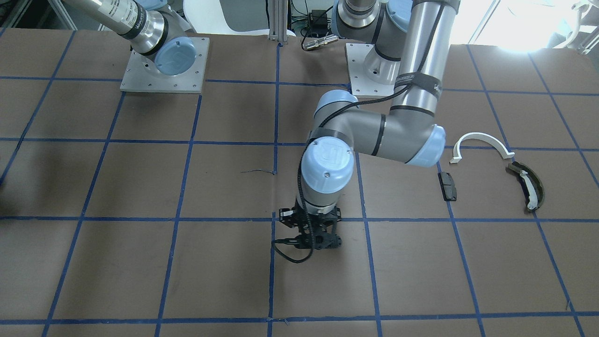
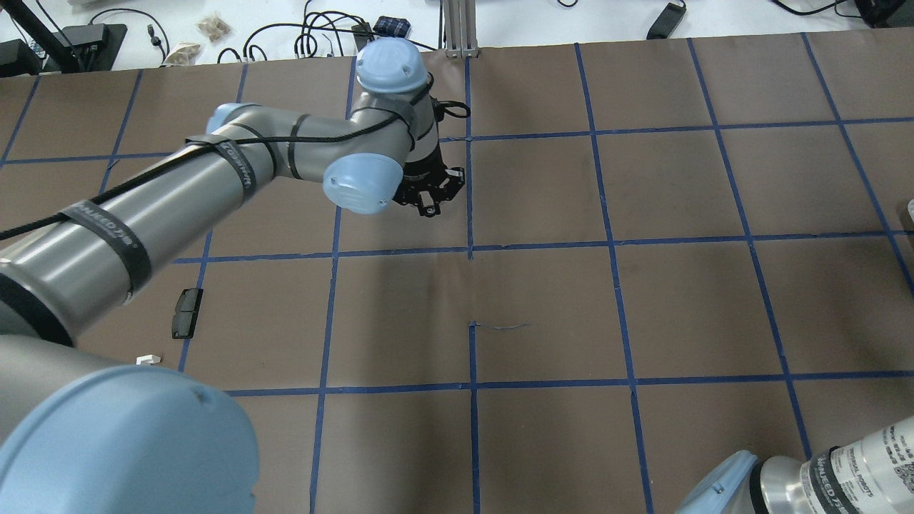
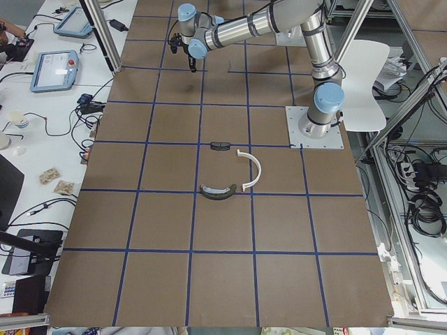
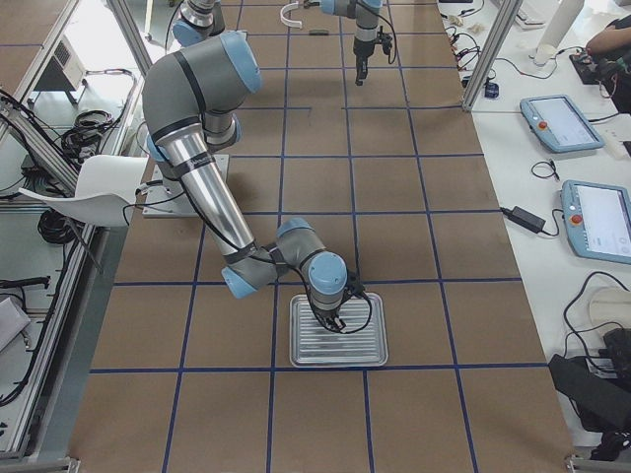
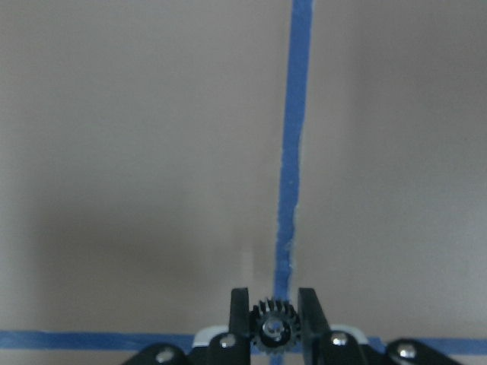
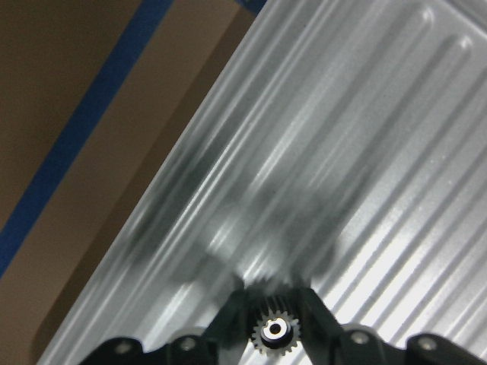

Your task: Place bearing gear from tray to pile

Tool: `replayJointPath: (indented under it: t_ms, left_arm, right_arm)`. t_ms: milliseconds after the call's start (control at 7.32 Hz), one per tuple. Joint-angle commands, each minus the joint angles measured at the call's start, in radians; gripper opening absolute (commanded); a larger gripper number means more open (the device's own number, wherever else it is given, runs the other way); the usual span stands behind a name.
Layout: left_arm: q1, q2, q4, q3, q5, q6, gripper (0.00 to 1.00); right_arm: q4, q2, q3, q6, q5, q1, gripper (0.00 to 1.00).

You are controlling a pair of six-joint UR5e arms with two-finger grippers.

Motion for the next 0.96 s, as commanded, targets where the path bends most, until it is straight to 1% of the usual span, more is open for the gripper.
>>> replayJointPath:
  t_ms: [0, 137, 273, 410, 546, 683, 820]
  left_arm:
    - [0.159, 0.105, -0.160, 0.003, 0.032, 0.175, 0.00]
    - [0.256, 0.146, -0.220, -0.025, 0.066, 0.249, 0.00]
    - [0.363, 0.189, -0.250, -0.049, 0.069, 0.312, 0.00]
    - [0.463, 0.209, -0.248, -0.095, 0.064, 0.484, 0.00]
    - [0.538, 0.219, -0.227, -0.167, 0.064, 0.557, 0.00]
    - [0.618, 0.223, -0.221, -0.248, 0.063, 0.579, 0.00]
    - [0.669, 0.237, -0.168, -0.309, 0.066, 0.655, 0.00]
  right_arm:
    - [0.011, -0.022, -0.006, 0.000, 0.004, 0.001, 0.22]
    - [0.043, -0.081, -0.002, 0.041, 0.019, 0.013, 0.22]
    - [0.127, -0.150, -0.002, 0.134, 0.061, 0.051, 0.22]
    - [0.166, -0.210, 0.000, 0.211, 0.056, 0.123, 0.22]
    - [0.195, -0.249, -0.002, 0.300, 0.047, 0.210, 0.22]
    - [0.233, -0.289, -0.002, 0.416, 0.044, 0.301, 0.22]
    - [0.285, -0.335, -0.003, 0.544, 0.043, 0.393, 0.23]
